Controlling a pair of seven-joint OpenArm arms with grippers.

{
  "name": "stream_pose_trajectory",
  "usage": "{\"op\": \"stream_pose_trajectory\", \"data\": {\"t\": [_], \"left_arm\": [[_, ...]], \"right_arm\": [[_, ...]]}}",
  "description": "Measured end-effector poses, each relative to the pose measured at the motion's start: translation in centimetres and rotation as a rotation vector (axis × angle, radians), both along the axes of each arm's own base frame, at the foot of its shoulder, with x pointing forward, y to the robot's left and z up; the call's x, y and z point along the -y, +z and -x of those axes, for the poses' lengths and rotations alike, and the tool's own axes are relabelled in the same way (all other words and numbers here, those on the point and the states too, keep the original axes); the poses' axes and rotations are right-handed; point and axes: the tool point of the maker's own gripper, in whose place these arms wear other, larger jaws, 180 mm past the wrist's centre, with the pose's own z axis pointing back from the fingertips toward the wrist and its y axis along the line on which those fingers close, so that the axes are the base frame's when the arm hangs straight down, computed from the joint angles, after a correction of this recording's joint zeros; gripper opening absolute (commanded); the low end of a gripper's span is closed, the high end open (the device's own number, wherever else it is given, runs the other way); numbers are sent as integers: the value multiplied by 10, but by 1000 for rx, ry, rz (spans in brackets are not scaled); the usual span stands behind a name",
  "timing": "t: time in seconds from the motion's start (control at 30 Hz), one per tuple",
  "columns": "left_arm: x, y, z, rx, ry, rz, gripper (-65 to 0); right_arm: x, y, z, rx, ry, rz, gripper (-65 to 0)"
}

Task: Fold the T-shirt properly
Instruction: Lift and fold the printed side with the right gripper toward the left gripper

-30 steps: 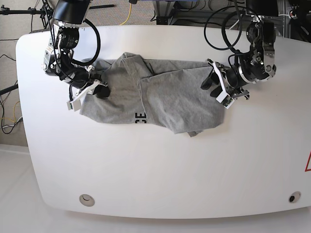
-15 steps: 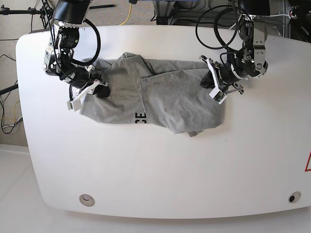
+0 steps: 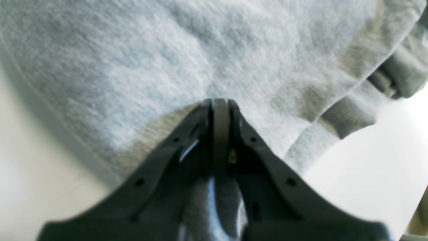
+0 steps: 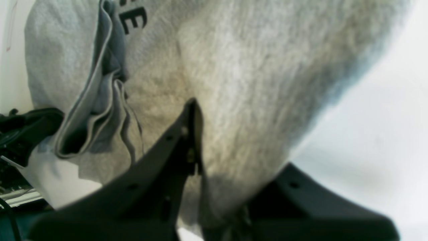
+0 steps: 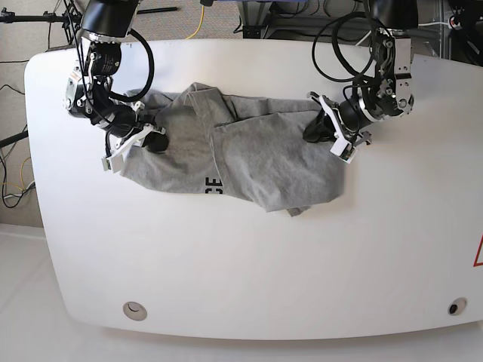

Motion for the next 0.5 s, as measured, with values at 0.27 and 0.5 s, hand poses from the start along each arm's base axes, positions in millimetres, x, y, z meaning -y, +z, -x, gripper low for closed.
{"op": "stream_pose_trajectory", "data": {"t": [0.27, 0.5], "left_arm": [[2, 0, 0, 2, -5, 4, -647], [15, 0, 3, -1, -43, 9, -647]], "right_arm": [[-2, 58, -16, 175, 45, 76, -650], [-10, 91, -19, 235, 53, 101, -650]]}}
